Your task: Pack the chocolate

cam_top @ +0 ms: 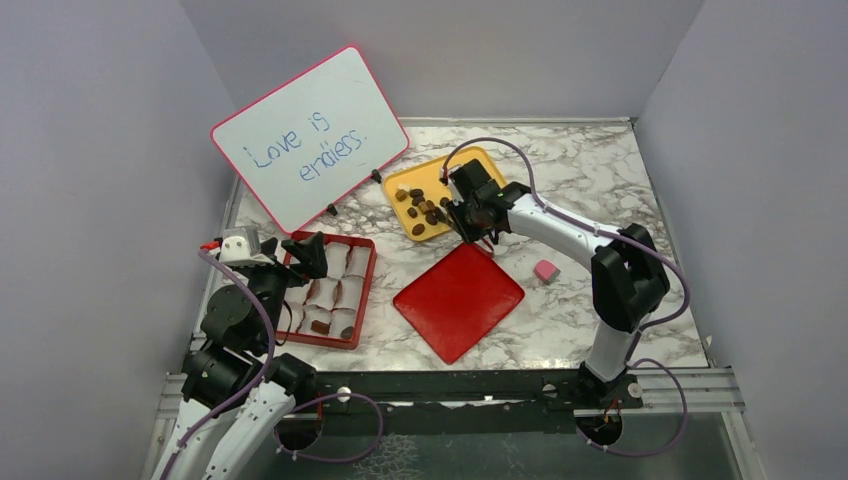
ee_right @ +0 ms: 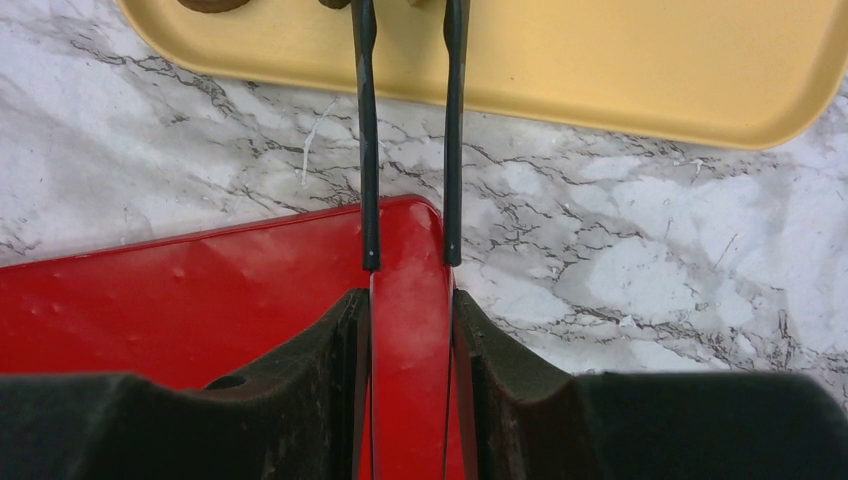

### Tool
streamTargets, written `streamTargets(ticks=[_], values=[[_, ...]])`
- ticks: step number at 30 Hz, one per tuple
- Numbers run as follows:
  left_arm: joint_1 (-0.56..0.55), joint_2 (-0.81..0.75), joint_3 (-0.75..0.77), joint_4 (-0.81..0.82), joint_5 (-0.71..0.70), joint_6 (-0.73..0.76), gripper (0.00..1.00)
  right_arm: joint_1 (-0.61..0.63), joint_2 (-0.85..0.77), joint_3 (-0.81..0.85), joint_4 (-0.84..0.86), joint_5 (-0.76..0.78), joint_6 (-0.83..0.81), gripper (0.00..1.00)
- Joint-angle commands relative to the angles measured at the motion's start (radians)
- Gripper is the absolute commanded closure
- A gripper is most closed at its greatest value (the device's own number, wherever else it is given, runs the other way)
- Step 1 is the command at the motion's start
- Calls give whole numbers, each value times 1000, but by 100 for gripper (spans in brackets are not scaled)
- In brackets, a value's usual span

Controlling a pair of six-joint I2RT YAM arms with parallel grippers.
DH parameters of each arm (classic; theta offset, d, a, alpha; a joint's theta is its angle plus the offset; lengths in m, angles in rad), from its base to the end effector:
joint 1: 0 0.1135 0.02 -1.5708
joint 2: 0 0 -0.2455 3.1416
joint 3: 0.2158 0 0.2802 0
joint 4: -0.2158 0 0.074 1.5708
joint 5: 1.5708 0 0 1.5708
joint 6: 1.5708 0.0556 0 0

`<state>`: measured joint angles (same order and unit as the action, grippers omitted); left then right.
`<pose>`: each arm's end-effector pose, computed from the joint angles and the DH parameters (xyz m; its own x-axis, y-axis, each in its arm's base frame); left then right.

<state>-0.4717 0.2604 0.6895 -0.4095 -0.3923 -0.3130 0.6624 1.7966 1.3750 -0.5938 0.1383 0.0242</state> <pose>0.1273 -0.0411 0.3476 -0.0078 -0.3154 -0.9489 0.0809 0.9456 -0.3150 0.3338 0.2506 0.1858 -0.6832 -0.5024 -0.5300 -0.5354 0.8381 -0.1043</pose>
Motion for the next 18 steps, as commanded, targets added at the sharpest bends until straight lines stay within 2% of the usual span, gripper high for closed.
streamTargets(ticks=[1,9,18], values=[[1,-2,-3,9,9,12,1,-5,24,25,31,-32,-15,63],[1,-4,-5,9,8,14,1,-6,12,21,26,-38,-15,76],[1,-4,-4,10,7,13,1,-5,-18,14,22,-38,-5,79]])
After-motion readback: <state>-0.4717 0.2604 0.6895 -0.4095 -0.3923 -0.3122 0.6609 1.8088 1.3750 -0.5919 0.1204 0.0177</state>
